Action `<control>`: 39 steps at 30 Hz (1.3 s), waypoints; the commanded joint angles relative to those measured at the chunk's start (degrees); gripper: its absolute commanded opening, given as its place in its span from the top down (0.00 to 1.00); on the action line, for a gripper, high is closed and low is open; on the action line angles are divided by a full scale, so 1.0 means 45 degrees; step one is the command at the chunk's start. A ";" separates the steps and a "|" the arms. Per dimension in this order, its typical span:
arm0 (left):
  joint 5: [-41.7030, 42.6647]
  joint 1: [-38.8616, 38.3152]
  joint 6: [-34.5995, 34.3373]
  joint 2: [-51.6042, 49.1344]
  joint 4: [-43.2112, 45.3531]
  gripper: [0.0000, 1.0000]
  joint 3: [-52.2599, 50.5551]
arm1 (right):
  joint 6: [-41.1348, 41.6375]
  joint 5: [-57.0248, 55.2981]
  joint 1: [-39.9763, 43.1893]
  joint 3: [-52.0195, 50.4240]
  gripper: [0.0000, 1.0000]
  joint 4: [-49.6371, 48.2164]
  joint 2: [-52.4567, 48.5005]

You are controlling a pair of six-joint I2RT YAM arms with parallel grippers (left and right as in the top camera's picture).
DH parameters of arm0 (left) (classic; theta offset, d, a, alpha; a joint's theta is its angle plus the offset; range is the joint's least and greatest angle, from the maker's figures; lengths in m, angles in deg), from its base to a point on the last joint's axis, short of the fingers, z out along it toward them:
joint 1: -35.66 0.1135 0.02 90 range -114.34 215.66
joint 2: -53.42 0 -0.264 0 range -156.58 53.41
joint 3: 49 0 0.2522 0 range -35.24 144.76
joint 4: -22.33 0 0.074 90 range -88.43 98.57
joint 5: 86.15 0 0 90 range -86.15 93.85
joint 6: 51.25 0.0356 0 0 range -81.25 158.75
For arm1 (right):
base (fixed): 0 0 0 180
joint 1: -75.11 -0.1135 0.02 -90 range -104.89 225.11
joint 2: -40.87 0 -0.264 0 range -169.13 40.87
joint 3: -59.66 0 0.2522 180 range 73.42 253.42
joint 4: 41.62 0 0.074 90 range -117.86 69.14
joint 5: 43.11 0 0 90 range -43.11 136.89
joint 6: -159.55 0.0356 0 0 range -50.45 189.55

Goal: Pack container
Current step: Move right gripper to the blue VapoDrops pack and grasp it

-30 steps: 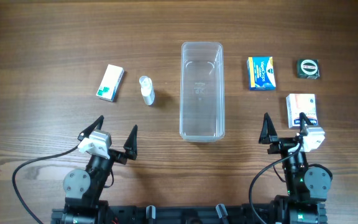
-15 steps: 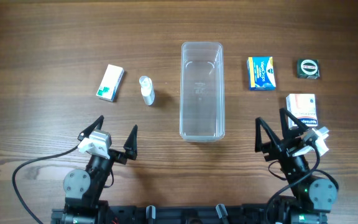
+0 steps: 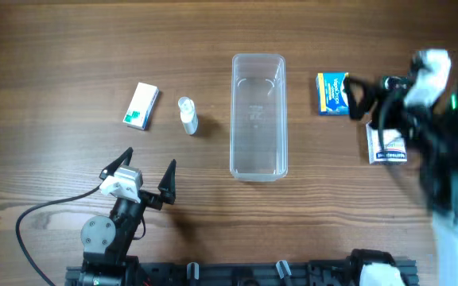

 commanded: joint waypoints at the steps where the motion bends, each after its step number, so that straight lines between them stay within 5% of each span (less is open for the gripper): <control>1: 0.0155 0.0083 0.0189 0.0068 -0.0053 0.00 -0.0058 | -0.1219 -0.2555 0.0039 0.2560 0.00 0.2035 -0.3259; 14: 0.0160 0.0083 0.0189 0.0068 -0.0053 0.00 -0.0058 | -0.1219 -0.5561 -0.1044 0.3594 0.00 0.3065 -1.0127; 21: 0.0160 0.0083 0.0189 0.0068 -0.0053 0.00 -0.0058 | -0.2565 -0.5561 -0.1384 0.3594 0.00 0.1447 -1.0909; 39: 0.0155 0.0083 0.0189 0.0068 -0.0053 0.00 -0.0058 | -0.2521 -0.4600 -0.1389 0.3507 0.00 0.0058 -1.2677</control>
